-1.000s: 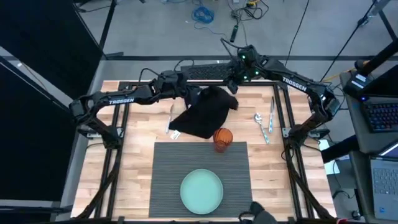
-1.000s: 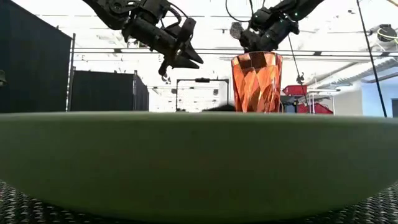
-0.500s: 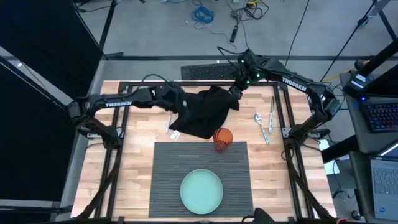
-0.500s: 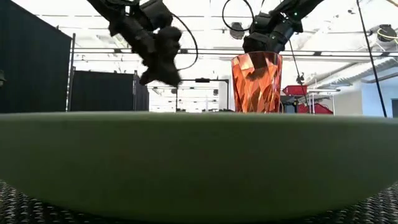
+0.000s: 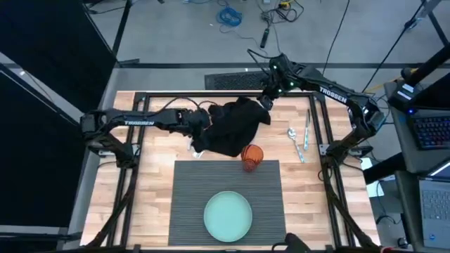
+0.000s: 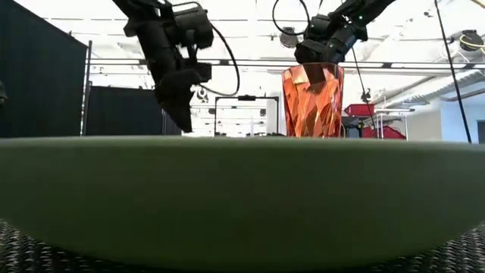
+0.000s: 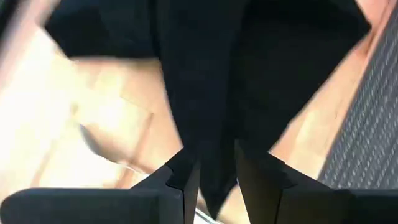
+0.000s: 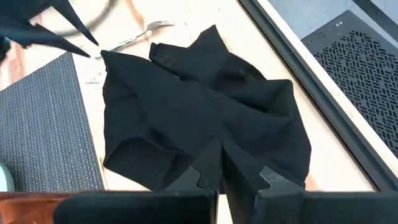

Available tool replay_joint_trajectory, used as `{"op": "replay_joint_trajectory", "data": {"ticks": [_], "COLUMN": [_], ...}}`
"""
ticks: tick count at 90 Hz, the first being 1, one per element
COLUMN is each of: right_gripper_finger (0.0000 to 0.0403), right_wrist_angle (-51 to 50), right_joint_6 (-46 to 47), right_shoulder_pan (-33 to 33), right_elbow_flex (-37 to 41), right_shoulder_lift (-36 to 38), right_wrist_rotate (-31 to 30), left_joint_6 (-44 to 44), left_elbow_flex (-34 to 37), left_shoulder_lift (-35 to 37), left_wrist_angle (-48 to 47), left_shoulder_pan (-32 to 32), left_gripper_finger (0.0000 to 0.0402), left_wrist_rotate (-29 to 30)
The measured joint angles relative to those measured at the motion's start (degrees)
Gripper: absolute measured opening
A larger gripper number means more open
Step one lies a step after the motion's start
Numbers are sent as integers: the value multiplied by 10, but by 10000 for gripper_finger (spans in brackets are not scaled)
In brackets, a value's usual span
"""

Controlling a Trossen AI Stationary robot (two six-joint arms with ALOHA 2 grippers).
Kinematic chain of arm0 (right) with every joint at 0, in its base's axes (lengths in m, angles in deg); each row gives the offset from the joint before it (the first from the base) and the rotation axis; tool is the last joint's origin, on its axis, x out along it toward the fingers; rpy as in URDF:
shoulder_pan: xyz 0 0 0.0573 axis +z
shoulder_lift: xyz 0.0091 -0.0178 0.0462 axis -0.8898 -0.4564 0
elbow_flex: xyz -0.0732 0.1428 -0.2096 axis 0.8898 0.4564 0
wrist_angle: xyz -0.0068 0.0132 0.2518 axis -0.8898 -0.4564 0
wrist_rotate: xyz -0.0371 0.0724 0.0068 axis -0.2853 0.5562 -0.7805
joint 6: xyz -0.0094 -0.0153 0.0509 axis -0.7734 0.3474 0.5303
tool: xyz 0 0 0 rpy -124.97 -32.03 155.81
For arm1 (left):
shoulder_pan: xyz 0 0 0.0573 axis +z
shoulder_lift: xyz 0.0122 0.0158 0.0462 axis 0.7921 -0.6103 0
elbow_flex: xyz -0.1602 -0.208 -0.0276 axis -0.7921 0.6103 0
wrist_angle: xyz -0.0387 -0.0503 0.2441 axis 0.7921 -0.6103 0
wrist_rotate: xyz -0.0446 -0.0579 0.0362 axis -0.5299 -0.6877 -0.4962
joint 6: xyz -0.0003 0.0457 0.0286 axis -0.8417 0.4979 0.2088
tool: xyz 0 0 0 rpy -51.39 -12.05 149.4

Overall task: Set table place
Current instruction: Fold the black napkin

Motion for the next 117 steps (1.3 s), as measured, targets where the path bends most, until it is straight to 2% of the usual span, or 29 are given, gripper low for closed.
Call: {"op": "replay_joint_trajectory", "data": {"ticks": [11,26,49,74,91,100,117], "right_gripper_finger": [0,0,0,0,0,0,0], "right_wrist_angle": [-1,-3,-5,-6,-7,-7,-7], "right_joint_6": [0,-2,-13,-14,-16,-16,-16], "right_shoulder_pan": [0,0,0,0,0,0,0], "right_elbow_flex": [0,0,0,0,0,0,0], "right_shoulder_lift": [0,0,0,0,0,0,0], "right_wrist_rotate": [1,1,2,2,2,2,2], "left_joint_6": [0,-2,-2,-2,-3,-26,-48], "left_elbow_flex": [0,0,0,0,5,4,1], "left_shoulder_lift": [-36,-49,-49,-59,-106,-128,-131], "left_wrist_angle": [-9,-7,3,55,54,54,55], "left_shoulder_pan": [0,-5,-14,-12,-4,-5,-11], "left_gripper_finger": [106,143,174,176,176,176,163], "left_wrist_rotate": [-7,-6,57,59,61,82,92]}}
